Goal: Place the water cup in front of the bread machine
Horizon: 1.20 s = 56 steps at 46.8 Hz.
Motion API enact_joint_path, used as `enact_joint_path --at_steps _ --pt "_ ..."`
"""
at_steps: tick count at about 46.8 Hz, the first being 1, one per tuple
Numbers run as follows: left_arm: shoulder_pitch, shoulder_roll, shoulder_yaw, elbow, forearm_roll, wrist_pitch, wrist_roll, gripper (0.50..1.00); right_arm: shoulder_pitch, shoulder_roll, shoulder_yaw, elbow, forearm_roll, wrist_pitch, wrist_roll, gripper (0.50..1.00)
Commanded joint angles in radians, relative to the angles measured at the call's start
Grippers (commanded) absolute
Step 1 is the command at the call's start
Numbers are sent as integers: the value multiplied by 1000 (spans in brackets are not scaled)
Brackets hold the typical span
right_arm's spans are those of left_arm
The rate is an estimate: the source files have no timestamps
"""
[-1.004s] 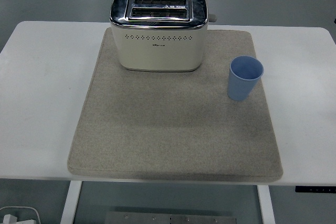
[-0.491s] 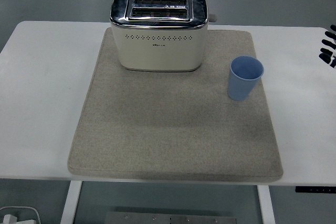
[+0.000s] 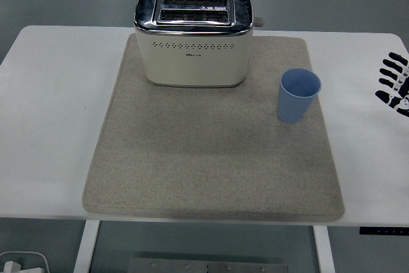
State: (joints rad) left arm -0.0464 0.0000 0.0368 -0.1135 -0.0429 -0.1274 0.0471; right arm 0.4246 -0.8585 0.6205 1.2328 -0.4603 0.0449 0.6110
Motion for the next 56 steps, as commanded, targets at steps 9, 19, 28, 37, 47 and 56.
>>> enact_joint_path --at_steps 9,19,28,37,47,56 --pt "0 0 0 0 0 0 -1 996 -7 75 -2 -1 -44 -28 0 915" --pt "0 0 0 0 0 0 -1 996 -12 128 -4 -1 -152 -109 0 915" --pt "0 0 0 0 0 0 -1 996 -15 151 -5 -6 -178 -128 0 915" --pt "0 0 0 0 0 0 -1 996 -15 174 -13 -7 -186 -152 0 915" --pt "0 0 0 0 0 0 0 996 -14 216 -18 -12 -238 -191 0 915" --pt "-1 0 0 -2 0 0 -1 996 -7 230 -19 -18 -239 -195 0 915"
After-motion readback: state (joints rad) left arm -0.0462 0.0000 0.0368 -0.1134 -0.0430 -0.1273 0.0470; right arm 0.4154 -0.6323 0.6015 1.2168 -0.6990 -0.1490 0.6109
